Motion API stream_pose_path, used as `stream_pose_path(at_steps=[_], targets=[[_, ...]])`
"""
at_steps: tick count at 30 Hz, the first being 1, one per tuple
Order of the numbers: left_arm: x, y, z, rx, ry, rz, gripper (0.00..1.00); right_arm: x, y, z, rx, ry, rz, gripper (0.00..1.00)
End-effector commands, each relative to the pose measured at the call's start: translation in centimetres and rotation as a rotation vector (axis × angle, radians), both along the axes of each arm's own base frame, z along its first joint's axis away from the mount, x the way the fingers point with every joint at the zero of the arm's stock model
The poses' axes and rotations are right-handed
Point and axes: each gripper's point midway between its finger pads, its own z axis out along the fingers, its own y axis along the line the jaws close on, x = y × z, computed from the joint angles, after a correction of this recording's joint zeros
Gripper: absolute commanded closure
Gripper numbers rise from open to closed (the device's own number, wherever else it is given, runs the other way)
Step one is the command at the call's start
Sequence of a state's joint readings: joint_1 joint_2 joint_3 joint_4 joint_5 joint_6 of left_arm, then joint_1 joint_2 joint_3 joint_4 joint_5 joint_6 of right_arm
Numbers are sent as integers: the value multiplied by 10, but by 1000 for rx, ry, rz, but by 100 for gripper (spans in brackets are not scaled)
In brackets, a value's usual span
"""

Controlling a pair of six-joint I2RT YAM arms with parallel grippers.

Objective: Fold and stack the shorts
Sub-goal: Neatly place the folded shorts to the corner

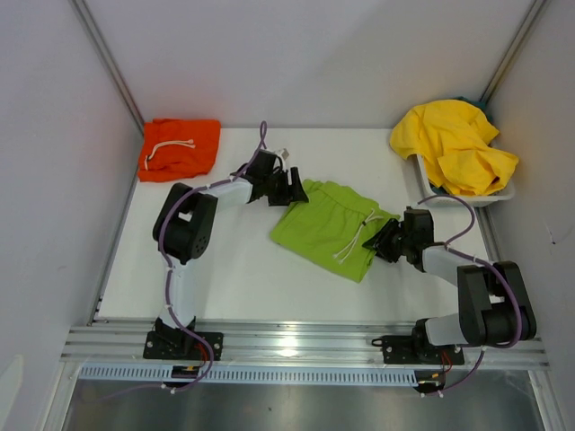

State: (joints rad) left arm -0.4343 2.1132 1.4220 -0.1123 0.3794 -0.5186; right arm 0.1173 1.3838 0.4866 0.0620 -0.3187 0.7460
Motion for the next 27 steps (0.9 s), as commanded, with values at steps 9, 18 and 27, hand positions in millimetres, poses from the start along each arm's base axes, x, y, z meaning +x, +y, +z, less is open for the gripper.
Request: stream_pose_path(at_steps=[9,18,27], targets=[[-14,3,-31,53,76,4,71,19,-1,2,-66,-3,30,94],[22,9,9,76,-23,24,100,56,32,21,-104,-12,101,100],[83,67,49,161,-93,130,100,138,101,44,-71,-98,151,100]])
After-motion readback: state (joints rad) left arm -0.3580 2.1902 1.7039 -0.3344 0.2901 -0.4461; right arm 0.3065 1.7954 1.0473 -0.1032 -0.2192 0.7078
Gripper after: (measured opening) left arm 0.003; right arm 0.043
